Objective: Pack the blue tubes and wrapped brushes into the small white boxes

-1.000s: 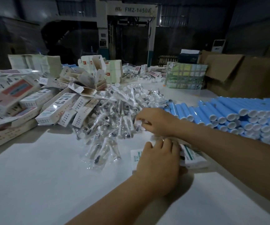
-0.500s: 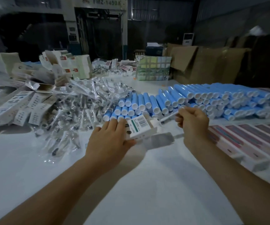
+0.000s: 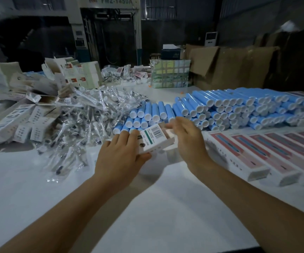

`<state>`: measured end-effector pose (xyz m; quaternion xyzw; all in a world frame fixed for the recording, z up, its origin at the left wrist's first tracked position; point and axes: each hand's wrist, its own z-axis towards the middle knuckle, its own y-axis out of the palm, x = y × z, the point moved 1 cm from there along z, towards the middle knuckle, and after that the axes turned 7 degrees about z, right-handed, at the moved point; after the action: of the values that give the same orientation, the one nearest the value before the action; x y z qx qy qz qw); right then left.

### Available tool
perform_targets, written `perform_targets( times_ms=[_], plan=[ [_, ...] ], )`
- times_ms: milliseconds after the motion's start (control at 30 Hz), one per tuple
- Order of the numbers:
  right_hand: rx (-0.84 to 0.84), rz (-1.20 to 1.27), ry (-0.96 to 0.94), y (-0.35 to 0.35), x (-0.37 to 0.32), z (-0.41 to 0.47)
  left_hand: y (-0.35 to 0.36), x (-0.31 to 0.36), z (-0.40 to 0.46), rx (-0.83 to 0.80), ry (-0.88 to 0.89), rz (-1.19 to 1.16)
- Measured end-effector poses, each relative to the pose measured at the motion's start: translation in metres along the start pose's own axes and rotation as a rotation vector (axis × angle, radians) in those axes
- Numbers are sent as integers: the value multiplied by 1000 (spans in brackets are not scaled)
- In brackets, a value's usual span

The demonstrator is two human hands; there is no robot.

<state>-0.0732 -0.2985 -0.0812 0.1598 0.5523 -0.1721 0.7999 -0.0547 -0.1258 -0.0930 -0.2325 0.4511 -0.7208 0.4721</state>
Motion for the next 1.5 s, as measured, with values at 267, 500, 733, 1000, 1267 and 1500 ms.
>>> perform_targets(
  times_ms=[267,500,733,1000,1267,1500],
  plan=[
    [54,-121,-47,-1,2,-12,4,-9,2,45,-130,-39],
    [-38,-122,-47,6,6,-17,6,-9,2,72,-106,-1],
    [-96,-283,-180,12,6,-24,6,-3,0,96,-55,16],
    [-113,-244,-90,9,3,-21,-1,-1,-2,57,-40,46],
    [-157,-269,52,4,8,-12,0,7,-4,127,49,103],
    [-122,-175,40,7,14,-15,-2,8,-4,93,40,107]
  ],
)
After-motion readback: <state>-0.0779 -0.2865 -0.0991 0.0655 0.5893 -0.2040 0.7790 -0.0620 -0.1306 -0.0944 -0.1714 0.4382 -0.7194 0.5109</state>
